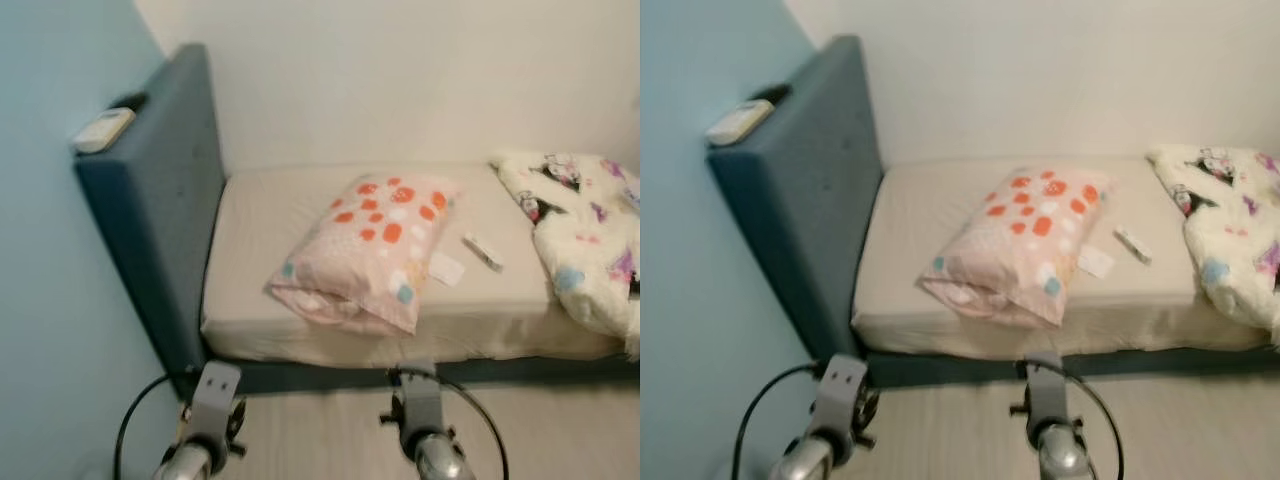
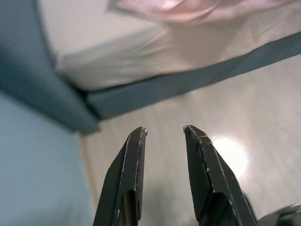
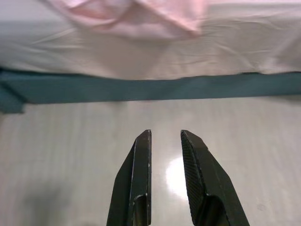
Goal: Clean up the room
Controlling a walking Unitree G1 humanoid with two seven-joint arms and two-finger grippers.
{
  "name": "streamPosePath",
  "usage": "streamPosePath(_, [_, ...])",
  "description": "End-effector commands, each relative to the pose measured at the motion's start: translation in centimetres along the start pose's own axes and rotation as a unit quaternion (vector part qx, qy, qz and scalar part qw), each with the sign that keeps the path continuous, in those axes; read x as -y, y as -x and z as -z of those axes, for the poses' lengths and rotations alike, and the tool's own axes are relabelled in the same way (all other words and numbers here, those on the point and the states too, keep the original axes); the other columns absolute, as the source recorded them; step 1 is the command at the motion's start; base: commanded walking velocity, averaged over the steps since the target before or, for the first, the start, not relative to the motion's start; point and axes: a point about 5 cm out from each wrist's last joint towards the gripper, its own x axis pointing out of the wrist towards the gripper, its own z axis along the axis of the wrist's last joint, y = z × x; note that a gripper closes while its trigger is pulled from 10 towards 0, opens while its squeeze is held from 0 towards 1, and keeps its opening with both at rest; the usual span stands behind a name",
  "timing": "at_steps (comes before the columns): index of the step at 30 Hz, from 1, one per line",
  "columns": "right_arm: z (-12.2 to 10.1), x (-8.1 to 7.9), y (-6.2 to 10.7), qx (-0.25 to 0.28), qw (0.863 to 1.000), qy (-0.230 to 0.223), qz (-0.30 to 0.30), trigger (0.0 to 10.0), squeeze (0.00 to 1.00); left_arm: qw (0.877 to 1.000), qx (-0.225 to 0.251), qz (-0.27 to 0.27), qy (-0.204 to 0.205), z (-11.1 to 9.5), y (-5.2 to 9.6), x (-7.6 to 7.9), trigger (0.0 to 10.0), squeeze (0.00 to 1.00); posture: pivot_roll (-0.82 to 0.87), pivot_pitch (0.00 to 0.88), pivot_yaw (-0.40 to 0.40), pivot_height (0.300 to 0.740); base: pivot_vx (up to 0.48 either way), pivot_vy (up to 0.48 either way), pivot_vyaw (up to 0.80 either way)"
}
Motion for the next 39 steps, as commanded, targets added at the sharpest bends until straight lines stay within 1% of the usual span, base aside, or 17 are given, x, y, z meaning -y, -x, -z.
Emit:
streamPosePath(1, [-0.1, 0.0, 0.0, 0.003, 1.000, -0.002, 0.002, 10.0, 0.00, 1.000, 0.011, 0.002, 0.006, -0.3, 0.0, 0.1, 10.0, 0.00, -0.01, 0.066, 0.001, 0.740, 0.000, 0.000, -0.80])
streamPosePath(16, [-0.4, 0.1, 0.0, 0.008, 1.000, -0.001, 0.004, 10.0, 0.00, 0.999, 0.034, 0.014, 0.011, -1.3, -0.4, 0.5, 10.0, 0.00, -0.02, 0.068, 0.010, 0.740, 0.000, 0.000, -0.80])
streamPosePath(24, [-0.5, 0.1, -0.1, 0.009, 1.000, -0.001, 0.002, 10.0, 0.00, 0.999, 0.044, 0.002, 0.014, -1.8, -0.5, 0.3, 10.0, 0.00, -0.02, 0.070, 0.009, 0.740, 0.000, 0.000, -0.75])
streamPosePath(28, [-0.6, 0.1, -0.1, 0.015, 1.000, 0.002, -0.003, 10.0, 0.00, 0.998, 0.055, 0.008, 0.015, -2.1, -0.4, 0.3, 10.0, 0.00, -0.02, 0.071, 0.009, 0.740, 0.000, 0.000, 0.00])
streamPosePath(39, [-0.7, 0.1, -0.1, 0.020, 1.000, 0.002, -0.002, 10.0, 0.00, 0.997, 0.065, 0.014, 0.024, -2.6, -0.6, 0.6, 10.0, 0.00, -0.02, 0.062, 0.005, 0.740, 0.000, 0.000, 0.00])
